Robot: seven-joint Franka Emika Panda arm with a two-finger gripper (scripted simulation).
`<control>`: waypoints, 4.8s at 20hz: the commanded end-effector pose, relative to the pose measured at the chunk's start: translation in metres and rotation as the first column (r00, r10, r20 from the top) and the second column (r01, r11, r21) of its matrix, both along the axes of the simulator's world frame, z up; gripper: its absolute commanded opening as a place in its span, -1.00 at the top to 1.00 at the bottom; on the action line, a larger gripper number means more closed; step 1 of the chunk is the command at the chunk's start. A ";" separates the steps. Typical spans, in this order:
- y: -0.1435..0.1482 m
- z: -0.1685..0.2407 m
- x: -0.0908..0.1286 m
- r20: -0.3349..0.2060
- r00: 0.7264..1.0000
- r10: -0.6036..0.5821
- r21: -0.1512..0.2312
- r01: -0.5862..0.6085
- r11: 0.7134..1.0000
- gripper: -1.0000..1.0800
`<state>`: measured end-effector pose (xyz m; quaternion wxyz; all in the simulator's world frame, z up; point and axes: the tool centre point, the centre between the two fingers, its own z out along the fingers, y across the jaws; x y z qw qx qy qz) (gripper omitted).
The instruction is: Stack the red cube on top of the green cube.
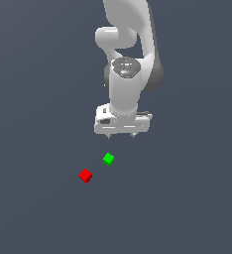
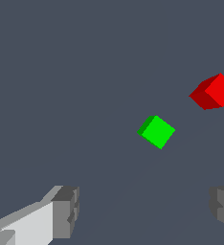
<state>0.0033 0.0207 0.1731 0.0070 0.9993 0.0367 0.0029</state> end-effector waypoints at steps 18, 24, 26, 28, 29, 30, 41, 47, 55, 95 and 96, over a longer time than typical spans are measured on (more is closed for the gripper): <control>-0.036 -0.031 0.045 0.000 0.977 -0.215 0.003 0.215 0.977 -0.92; -0.070 -0.055 0.074 -0.001 0.927 -0.375 0.006 0.375 0.927 -0.92; -0.082 -0.063 0.082 -0.002 0.904 -0.428 0.007 0.428 0.904 -0.92; -0.095 -0.070 0.090 -0.002 0.878 -0.478 0.008 0.478 0.878 -0.92; -0.101 -0.074 0.093 -0.002 0.866 -0.500 0.009 0.500 0.866 -0.92; -0.107 -0.077 0.096 -0.003 0.853 -0.521 0.009 0.521 0.853 -0.92; -0.150 -0.101 0.111 -0.006 0.751 -0.660 0.013 0.660 0.751 -0.92; -0.155 -0.103 0.112 -0.007 0.741 -0.671 0.013 0.671 0.741 -0.92; -0.155 -0.128 0.112 -0.007 0.740 -0.673 0.013 0.673 0.740 -0.92; -0.155 -0.067 0.111 -0.007 0.738 -0.675 0.014 0.675 0.738 1.00; -0.155 -0.063 0.111 -0.007 0.738 -0.675 0.014 0.675 0.738 1.00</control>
